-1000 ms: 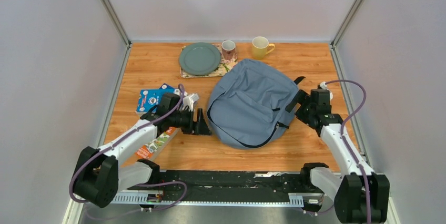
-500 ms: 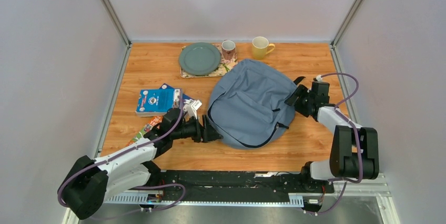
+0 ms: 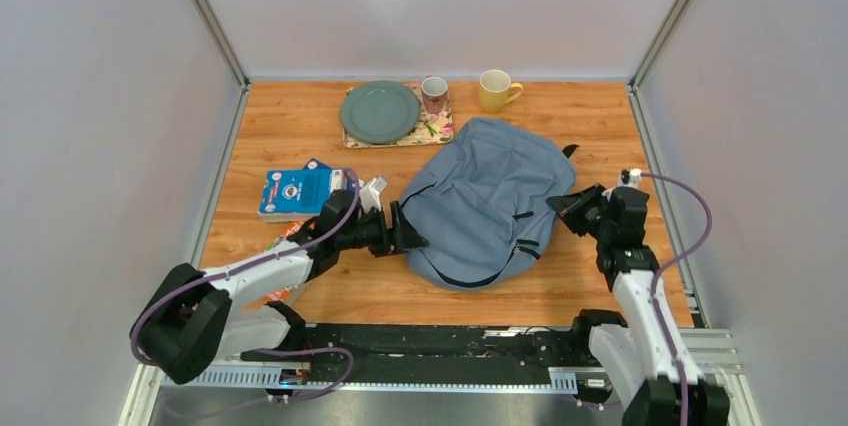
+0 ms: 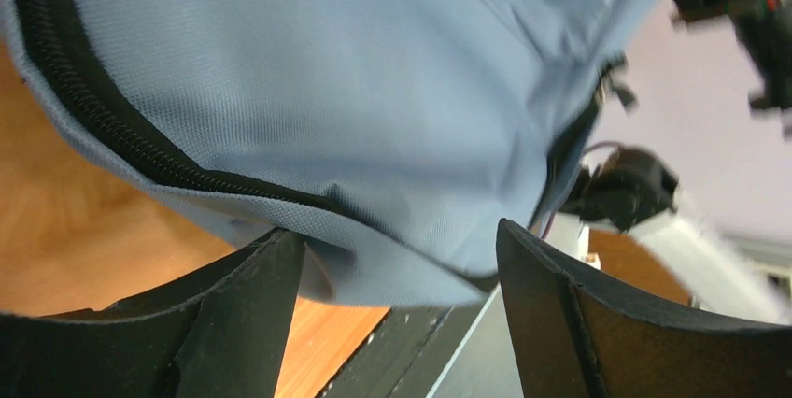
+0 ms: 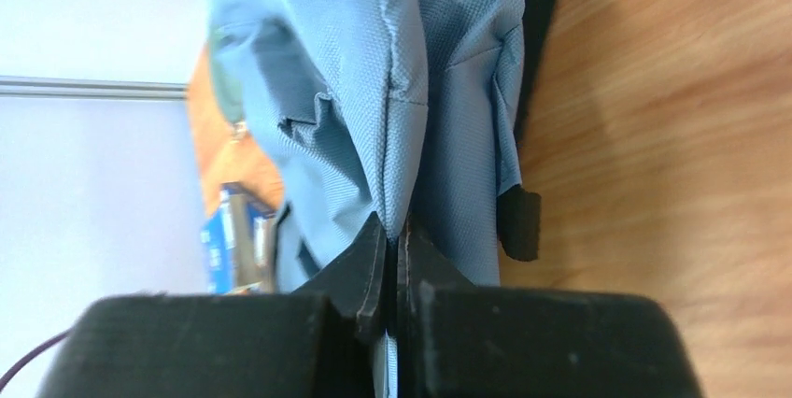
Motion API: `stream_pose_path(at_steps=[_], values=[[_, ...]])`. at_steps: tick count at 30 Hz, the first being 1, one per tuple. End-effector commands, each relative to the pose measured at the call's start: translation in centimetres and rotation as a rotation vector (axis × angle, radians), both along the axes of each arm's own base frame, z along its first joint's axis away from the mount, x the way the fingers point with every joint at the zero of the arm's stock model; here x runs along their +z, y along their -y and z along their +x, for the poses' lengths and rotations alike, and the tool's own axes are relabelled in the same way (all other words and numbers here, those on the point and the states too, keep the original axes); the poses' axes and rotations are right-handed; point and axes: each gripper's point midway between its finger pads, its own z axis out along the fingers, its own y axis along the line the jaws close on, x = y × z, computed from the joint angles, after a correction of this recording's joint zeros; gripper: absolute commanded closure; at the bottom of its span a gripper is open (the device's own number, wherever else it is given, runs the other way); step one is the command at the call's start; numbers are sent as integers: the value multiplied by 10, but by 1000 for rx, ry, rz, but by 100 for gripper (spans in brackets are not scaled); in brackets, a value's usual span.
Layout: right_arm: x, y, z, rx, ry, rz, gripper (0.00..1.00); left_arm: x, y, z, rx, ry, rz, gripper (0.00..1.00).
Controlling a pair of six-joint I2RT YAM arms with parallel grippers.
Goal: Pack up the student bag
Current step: Adjust the student bag at the center of the board.
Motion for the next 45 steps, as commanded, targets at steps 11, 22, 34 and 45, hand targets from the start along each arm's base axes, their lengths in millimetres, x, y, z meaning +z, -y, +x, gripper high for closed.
stream_pose_path(at_steps=[11,22,34,45], values=[[-46,-37,-115,-12,-192,191,100,22,-17,83,15,13,183,18],[-71,-36,-114,-67,-224,237,100,70,-55,21,196,211,250,17],[-67,-36,-107,-75,-197,222,100,75,93,-45,-178,202,279,20],[-49,-41,-103,-8,-161,150,100,37,123,-75,-161,-22,138,31]])
